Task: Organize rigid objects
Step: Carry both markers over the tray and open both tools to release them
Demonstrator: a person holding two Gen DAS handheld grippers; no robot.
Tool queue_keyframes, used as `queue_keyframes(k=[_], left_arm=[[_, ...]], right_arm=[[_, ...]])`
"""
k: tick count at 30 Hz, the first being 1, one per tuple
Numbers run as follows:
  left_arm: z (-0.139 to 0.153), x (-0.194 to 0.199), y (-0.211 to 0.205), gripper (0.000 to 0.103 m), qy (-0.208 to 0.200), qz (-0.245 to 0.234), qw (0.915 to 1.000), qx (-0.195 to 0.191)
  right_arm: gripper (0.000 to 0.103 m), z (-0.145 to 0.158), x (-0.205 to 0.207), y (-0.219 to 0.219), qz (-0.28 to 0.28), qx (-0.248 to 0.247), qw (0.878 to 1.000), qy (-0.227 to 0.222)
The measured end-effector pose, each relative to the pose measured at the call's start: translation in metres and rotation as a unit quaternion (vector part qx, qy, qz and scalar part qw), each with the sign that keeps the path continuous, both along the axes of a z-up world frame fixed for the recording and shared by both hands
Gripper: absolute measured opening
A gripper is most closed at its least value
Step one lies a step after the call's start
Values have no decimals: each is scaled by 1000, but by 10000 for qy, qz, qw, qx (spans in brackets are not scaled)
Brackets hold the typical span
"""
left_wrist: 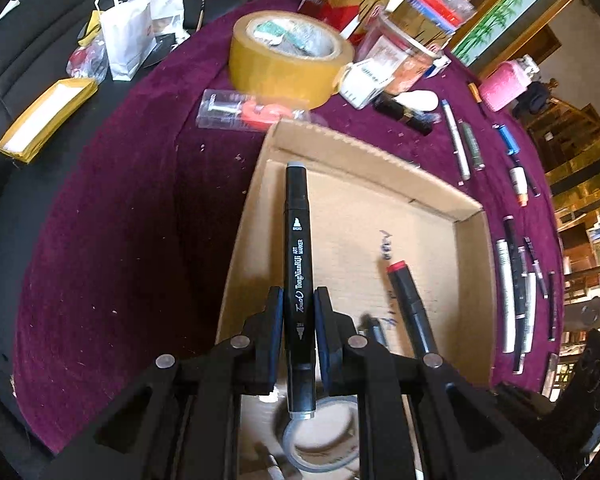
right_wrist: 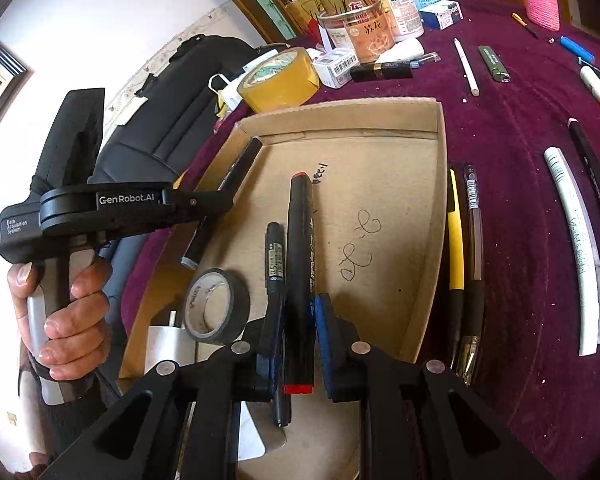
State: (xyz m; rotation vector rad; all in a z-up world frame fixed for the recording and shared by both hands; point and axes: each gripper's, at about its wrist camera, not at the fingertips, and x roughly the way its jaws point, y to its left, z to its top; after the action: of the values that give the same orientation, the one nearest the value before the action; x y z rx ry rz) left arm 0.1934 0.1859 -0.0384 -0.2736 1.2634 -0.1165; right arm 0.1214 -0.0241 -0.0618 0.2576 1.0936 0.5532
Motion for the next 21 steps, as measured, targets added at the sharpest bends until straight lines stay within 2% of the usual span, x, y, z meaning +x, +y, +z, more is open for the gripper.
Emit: queue_keyframes(k=[3, 11, 18, 20, 21], left_arm=[[-8, 3, 0, 15, 102, -28, 9999, 94], [-7, 2, -6, 15, -73, -174, 9994, 304], [-7, 2, -3, 15, -102, -181, 9995, 235], [-7, 0, -4, 17, -127, -210, 9994, 242], [-6, 0, -5, 21, -145, -233, 9993, 247]], right_arm=[[17, -1, 2, 3, -10, -143, 9999, -51], [18, -1, 0, 17, -4, -728, 9970, -271], [19, -3, -1, 24, 45, -1101, 9932, -370], [19, -3, 0, 23, 53, -1095, 9934, -345], [19, -3, 0, 23, 56, -1092, 9934, -334]])
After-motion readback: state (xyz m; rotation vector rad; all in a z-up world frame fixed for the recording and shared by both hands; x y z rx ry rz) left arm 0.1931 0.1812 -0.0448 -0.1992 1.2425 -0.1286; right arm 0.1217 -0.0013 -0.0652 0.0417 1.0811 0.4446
